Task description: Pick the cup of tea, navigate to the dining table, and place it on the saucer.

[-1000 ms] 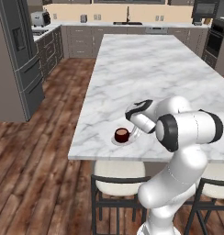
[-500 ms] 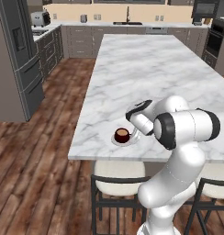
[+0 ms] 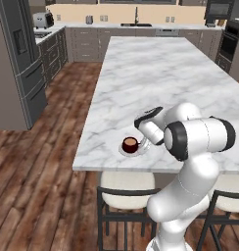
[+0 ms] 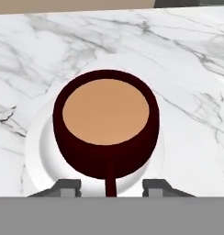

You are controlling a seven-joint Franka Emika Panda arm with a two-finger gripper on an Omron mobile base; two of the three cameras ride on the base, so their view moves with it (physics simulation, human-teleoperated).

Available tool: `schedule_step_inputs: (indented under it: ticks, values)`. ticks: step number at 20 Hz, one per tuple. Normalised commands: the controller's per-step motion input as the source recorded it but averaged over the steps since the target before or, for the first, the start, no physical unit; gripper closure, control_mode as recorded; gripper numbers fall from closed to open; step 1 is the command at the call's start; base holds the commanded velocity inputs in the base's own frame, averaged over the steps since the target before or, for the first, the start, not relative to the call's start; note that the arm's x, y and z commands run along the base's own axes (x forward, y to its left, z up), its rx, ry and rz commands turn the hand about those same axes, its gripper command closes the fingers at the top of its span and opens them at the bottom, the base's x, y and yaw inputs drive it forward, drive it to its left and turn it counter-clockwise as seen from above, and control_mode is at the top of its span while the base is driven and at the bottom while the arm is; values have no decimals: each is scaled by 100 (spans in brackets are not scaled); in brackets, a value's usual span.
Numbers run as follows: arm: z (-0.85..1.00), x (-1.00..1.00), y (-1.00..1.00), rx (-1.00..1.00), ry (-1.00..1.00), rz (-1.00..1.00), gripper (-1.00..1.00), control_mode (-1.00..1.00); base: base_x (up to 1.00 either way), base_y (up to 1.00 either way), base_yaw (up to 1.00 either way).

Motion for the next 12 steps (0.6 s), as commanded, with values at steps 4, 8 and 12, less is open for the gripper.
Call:
schedule_step_inputs:
  ticks: [4, 8, 12]
  values:
    - [17, 0, 0, 0, -1, 0, -100, -100, 0, 0, 0]
    - [36, -2, 0, 0, 0, 0, -100, -100, 0, 0, 0]
    - [61, -33, 0, 0, 0, 0, -100, -100, 0, 0, 0]
